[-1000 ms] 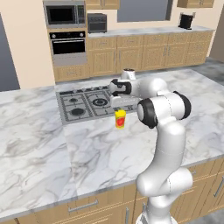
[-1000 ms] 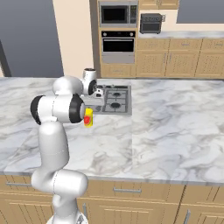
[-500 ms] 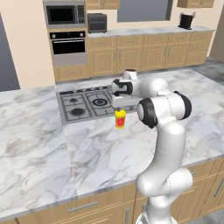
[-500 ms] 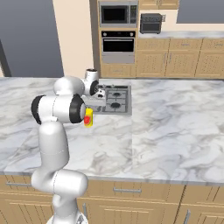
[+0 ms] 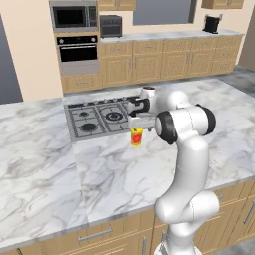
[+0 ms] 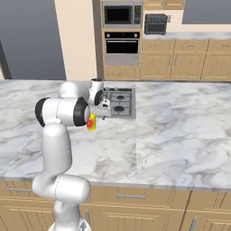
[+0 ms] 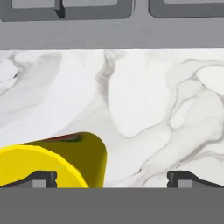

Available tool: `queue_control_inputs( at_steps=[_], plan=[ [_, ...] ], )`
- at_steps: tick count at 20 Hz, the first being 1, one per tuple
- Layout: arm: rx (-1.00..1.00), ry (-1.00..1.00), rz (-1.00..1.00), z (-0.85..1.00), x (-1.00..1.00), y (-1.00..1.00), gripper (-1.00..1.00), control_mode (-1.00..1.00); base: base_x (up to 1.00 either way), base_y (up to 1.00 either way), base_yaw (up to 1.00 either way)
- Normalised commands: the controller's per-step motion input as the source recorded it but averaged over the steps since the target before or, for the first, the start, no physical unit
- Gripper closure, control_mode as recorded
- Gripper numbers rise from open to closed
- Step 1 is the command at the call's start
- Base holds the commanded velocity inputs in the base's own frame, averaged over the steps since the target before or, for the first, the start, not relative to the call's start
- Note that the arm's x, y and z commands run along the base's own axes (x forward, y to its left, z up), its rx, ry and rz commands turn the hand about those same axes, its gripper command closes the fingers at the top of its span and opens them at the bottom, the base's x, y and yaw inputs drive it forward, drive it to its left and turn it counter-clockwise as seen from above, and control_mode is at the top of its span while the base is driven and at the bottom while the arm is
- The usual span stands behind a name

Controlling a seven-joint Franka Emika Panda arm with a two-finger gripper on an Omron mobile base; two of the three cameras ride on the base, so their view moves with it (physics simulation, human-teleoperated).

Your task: Pick the cup and bowl from the counter and place them on the counter next to the sink.

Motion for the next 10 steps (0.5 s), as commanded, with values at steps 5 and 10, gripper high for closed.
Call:
queue_control_inputs(
  at_steps=[5, 10],
  plan=[
    [0.0, 0.0, 0.0, -0.14, 0.0, -0.02, -1.0, -1.0, 0.0, 0.0, 0.0],
    [0.0, 0.0, 0.0, 0.0, 0.0, 0.0, 1.0, -1.0, 0.0, 0.0, 0.0]
  ],
)
